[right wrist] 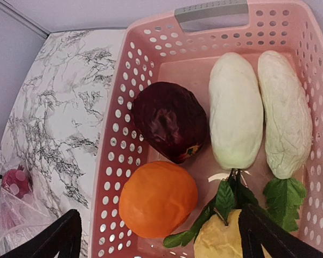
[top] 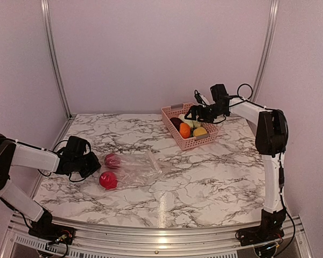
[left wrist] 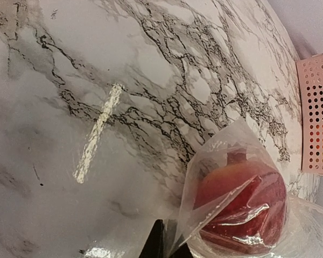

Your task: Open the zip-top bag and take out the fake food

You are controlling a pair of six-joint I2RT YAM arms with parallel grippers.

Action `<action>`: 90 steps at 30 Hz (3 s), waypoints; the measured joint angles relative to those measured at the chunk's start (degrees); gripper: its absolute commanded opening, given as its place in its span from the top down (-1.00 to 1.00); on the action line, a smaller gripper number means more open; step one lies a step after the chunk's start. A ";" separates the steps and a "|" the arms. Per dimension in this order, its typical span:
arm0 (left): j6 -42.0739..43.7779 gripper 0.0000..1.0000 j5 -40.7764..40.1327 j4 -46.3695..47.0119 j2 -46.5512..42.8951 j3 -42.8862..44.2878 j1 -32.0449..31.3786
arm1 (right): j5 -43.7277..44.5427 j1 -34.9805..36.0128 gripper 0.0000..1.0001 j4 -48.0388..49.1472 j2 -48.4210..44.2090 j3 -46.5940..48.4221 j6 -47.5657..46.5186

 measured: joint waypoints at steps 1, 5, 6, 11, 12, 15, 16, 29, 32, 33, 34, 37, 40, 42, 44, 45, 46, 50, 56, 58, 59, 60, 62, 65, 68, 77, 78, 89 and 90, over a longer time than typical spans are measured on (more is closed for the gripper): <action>0.15 0.92 0.02 -0.20 0.07 0.20 0.00 | 0.39 0.11 -0.97 -0.42 0.00 0.55 -0.50; 1.14 0.86 0.07 -0.92 0.17 0.90 0.00 | 2.32 0.26 -0.97 -1.79 -0.26 2.36 -1.92; 1.44 0.84 0.07 -1.22 0.17 1.09 0.00 | 2.80 0.26 -0.97 -1.97 -0.52 2.40 -2.10; 3.56 0.76 0.11 -2.86 0.13 2.12 0.02 | 7.80 0.28 -0.97 -2.34 -4.85 2.16 -4.22; 4.07 0.73 0.15 -3.21 0.13 2.38 0.04 | 9.35 0.28 -0.97 -1.92 -6.38 1.66 -4.90; 5.90 0.56 0.55 -4.22 -0.04 2.99 0.22 | 13.75 0.28 -0.97 1.60 -13.46 -2.60 -6.99; 6.38 0.45 0.63 -4.35 -0.09 3.13 0.26 | 14.84 0.28 -0.97 2.82 -15.54 -4.17 -7.28; 13.66 -0.22 8.85 -5.57 -0.74 3.54 6.29 | 0.24 -0.07 -0.66 13.42 -28.92 -24.46 -1.77; 14.40 -0.23 12.15 -5.01 -0.83 4.39 9.25 | -5.20 1.60 -0.56 14.69 -29.31 -30.67 2.03; 14.64 -0.22 13.16 -4.87 -0.68 5.03 9.94 | -6.34 2.62 -0.50 14.93 -29.31 -32.20 3.04; 14.95 -0.20 14.03 -4.76 -0.31 5.99 10.60 | -7.39 4.00 -0.45 15.06 -29.31 -33.62 4.07; 15.37 -0.14 16.24 -4.28 2.49 10.08 11.30 | -9.73 8.68 -0.22 15.89 -29.31 -36.52 6.69; 15.50 -0.12 18.53 -3.48 6.23 13.70 11.30 | -11.26 13.00 0.02 17.25 -29.22 -38.25 8.72; 15.52 -0.10 19.91 -2.69 8.48 14.71 11.28 | -12.11 15.65 0.13 18.34 -28.50 -38.64 9.94; 15.43 -0.10 21.09 -2.56 10.01 14.82 11.28 | -12.74 17.49 0.21 19.45 -27.12 -38.69 10.95; 15.39 -0.10 21.77 -2.60 10.71 14.82 11.28 | -13.18 18.40 0.25 20.00 -26.01 -38.69 11.54; 15.37 -0.10 22.23 -2.58 11.26 14.82 11.28 | -13.40 19.10 0.28 20.37 -24.94 -38.69 11.89; 15.34 -0.10 24.22 -2.08 12.17 14.75 11.08 | -13.94 21.79 0.32 20.63 -19.63 -38.71 13.66; 15.45 0.00 26.75 -0.90 12.72 14.71 10.14 | -14.60 24.85 0.23 21.03 -15.28 -38.77 15.54; 15.56 0.13 27.23 -0.55 12.83 14.51 9.86 | -14.71 25.51 0.21 21.77 -14.49 -38.49 16.13; 15.63 0.24 27.54 -0.50 12.92 14.47 9.79 | -14.73 25.70 0.20 22.01 -13.97 -38.12 16.37; 15.74 0.40 27.76 -0.42 13.03 14.40 9.60 | -14.69 25.92 0.19 22.29 -13.09 -37.46 16.55; 15.82 0.70 28.22 -0.31 13.20 14.40 9.38 | -14.60 26.25 0.14 22.99 -11.17 -36.06 16.85; 16.52 1.00 29.03 -0.07 13.09 14.40 8.98 | -14.10 26.58 0.01 24.06 -8.35 -34.99 17.53; 16.90 1.00 29.03 -0.50 11.61 14.40 8.63 | -12.59 26.64 -0.12 24.24 -6.58 -34.93 18.14; 22.25 1.00 26.08 -5.55 -4.42 14.47 7.98 | -5.77 27.26 -0.74 27.32 -6.08 -34.03 19.71; 22.91 1.00 25.92 -6.19 -5.57 14.47 7.87 | -5.18 27.39 -0.76 27.67 -6.19 -34.03 20.04; 28.44 1.00 21.42 -12.70 -10.36 14.43 5.18 | -2.45 27.45 -0.76 32.13 -7.87 -36.87 20.33; 28.57 1.00 21.07 -12.83 -10.84 14.34 4.87 | -2.54 27.45 -0.76 32.13 -7.87 -36.87 20.15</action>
